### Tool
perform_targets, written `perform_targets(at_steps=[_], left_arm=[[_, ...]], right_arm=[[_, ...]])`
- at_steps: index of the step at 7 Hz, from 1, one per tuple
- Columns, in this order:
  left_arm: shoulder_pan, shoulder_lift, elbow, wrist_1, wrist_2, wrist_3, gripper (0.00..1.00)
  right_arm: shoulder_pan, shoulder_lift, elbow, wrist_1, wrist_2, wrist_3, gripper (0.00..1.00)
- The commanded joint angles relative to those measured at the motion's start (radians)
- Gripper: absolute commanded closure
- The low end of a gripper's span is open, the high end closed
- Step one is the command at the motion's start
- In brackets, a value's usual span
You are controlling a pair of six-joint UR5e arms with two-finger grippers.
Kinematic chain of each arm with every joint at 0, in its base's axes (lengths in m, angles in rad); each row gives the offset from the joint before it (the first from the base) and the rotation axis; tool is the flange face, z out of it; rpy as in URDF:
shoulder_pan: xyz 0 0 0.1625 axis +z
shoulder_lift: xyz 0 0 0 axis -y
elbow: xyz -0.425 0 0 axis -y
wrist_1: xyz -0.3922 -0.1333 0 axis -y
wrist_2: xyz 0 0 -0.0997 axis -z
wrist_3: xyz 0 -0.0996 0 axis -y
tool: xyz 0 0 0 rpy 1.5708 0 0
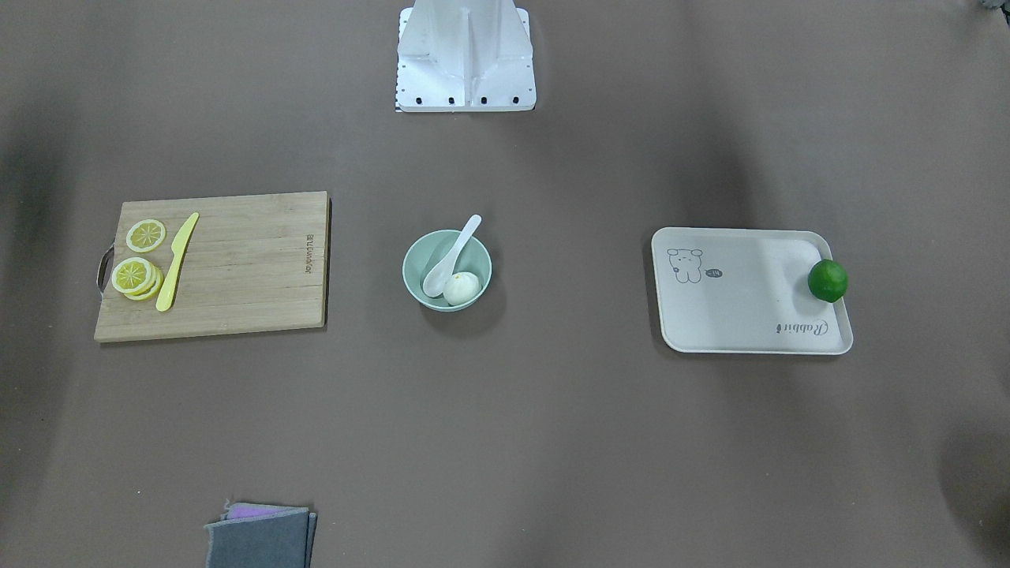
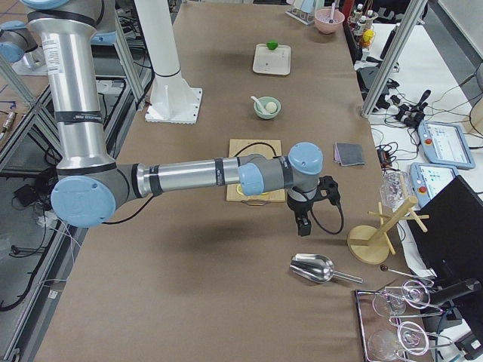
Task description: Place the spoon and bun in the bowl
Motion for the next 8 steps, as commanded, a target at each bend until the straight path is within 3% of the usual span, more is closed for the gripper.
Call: perform_targets(at_steps=[1, 2, 3, 4, 8], left_arm=[[-0.047, 0.002, -0.161, 0.300, -0.009, 0.048, 0.01], [-0.032, 0.005, -0.182, 0.339, 0.085, 0.051, 0.01], [-0.032, 0.040, -0.175, 0.337, 0.107, 0.053, 0.01], [-0.032, 0.110, -0.179, 0.311, 0.100, 0.127, 0.01], [-0.032, 0.111, -0.171, 0.314, 0.097, 0.148, 0.01]], right_arm=[[0.053, -0.033, -0.005, -0.094, 0.027, -0.140, 0.00], [0.052, -0.044, 0.001, -0.107, 0.027, -0.130, 0.00], [0.052, -0.055, 0.003, -0.108, 0.025, -0.125, 0.00], [0.050, -0.065, 0.001, -0.107, 0.018, -0.124, 0.00], [0.047, -0.096, -0.005, -0.096, 0.016, -0.124, 0.00]])
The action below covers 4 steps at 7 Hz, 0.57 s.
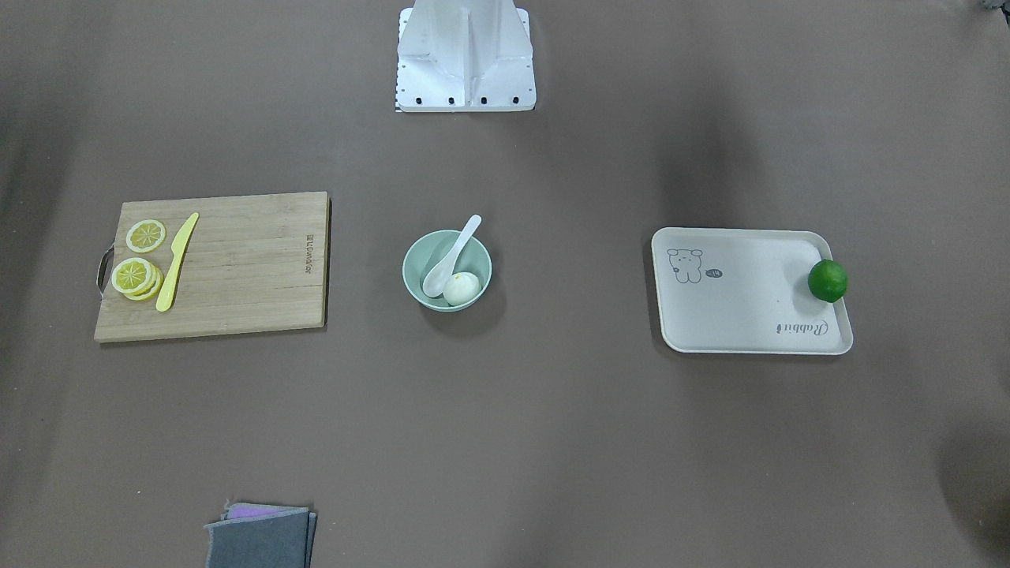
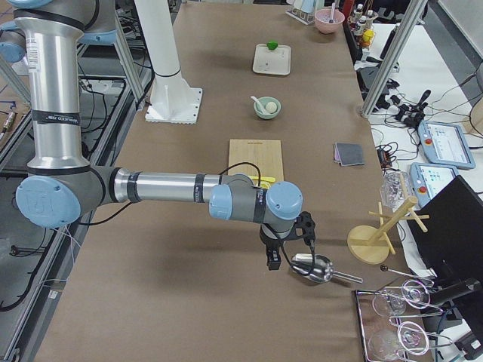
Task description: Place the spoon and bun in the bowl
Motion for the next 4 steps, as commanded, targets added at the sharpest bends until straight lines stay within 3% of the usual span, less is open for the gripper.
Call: perform_targets(at_steps=[1, 4], left_arm=[[0.000, -0.005, -0.001, 0.001, -0.002, 0.002, 0.01], [0.000, -0.005, 0.004, 0.001, 0.001, 0.002, 0.01]], right_arm=[[0.000, -0.012, -0.003, 0.004, -0.003, -0.001, 0.00], [0.000, -0.014, 0.002, 0.004, 0.002, -0.001, 0.00]])
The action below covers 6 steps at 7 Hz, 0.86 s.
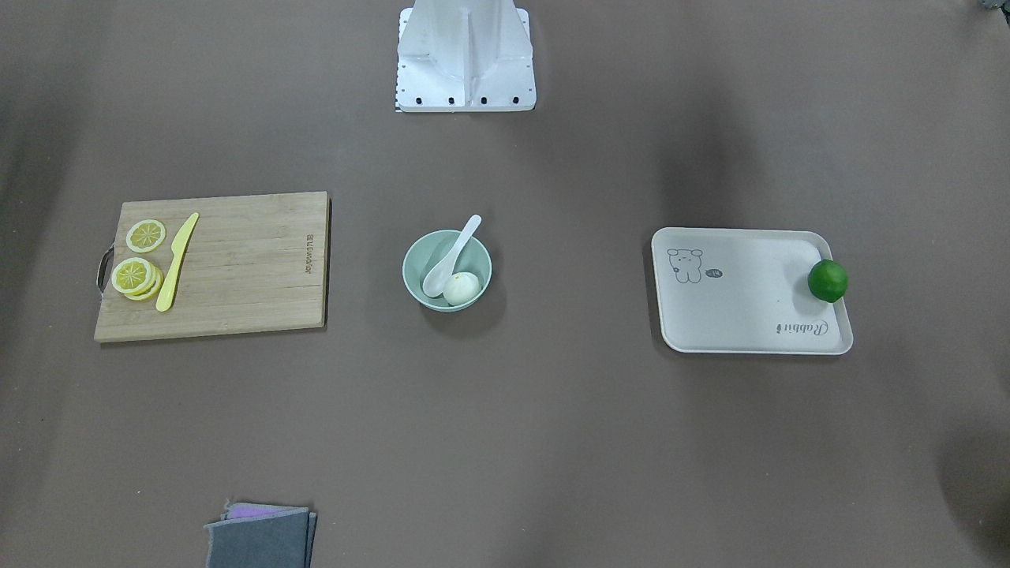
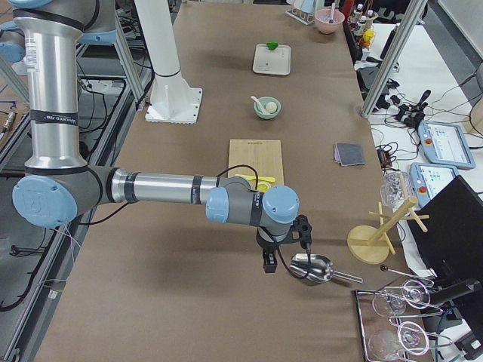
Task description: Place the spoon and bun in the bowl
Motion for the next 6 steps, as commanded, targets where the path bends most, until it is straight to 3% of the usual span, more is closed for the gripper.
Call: perform_targets(at_steps=[1, 6], left_arm=[[0.000, 0.000, 0.000, 0.000, 0.000, 0.000, 0.01], [0.002, 0.000, 0.001, 0.000, 0.000, 0.000, 0.01]], right_arm=[[-0.003, -0.001, 0.010, 0.000, -0.001, 0.000, 0.00], [-0.037, 0.013, 0.015, 0.000, 0.000, 0.002, 0.00]])
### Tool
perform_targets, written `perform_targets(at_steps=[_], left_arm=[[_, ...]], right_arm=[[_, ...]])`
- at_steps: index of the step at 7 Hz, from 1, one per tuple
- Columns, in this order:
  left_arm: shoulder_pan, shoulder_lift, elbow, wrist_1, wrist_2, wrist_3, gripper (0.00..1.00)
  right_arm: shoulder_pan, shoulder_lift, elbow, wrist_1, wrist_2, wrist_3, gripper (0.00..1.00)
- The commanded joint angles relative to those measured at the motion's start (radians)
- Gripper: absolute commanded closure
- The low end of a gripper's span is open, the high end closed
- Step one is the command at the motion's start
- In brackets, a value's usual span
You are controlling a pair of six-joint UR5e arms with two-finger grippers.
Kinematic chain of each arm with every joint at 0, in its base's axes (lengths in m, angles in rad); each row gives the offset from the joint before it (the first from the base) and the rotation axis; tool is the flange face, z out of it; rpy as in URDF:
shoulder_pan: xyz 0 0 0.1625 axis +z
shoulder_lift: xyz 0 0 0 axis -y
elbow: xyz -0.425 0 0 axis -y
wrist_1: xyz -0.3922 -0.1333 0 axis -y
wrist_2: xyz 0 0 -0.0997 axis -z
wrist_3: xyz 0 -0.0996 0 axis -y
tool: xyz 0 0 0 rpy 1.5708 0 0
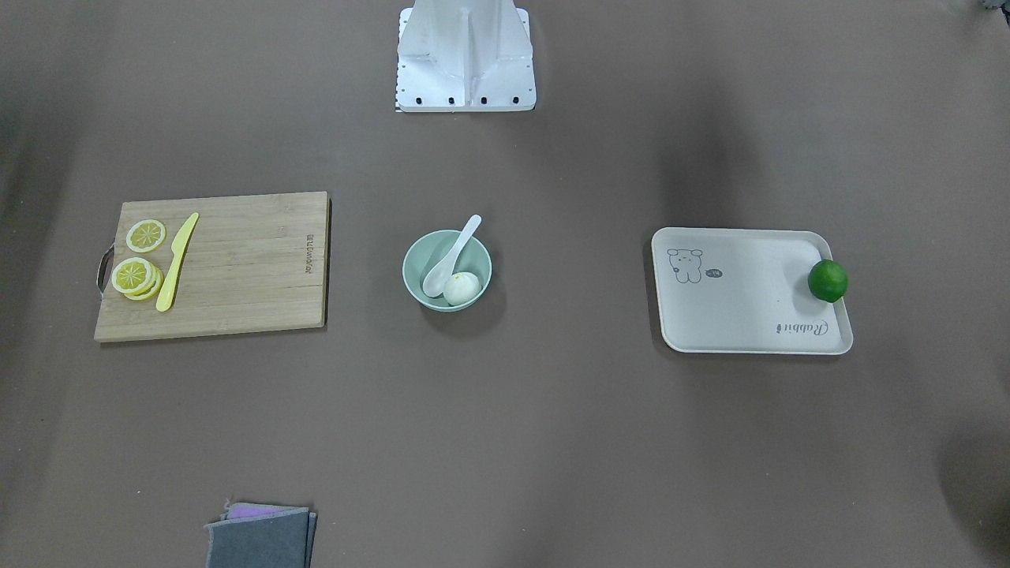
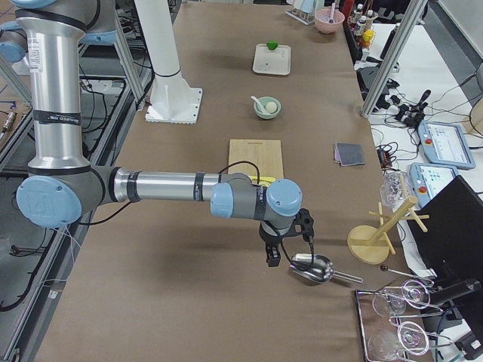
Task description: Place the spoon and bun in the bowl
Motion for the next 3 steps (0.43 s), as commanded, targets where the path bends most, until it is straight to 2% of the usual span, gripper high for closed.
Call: perform_targets(at_steps=[1, 3], left_arm=[[0.000, -0.002, 0.000, 0.000, 0.000, 0.000, 0.01], [0.000, -0.003, 0.003, 0.000, 0.000, 0.000, 0.01]], right_arm=[[-0.005, 0.002, 0.000, -0.001, 0.002, 0.000, 0.00], [-0.005, -0.003, 0.001, 0.001, 0.003, -0.011, 0.00]])
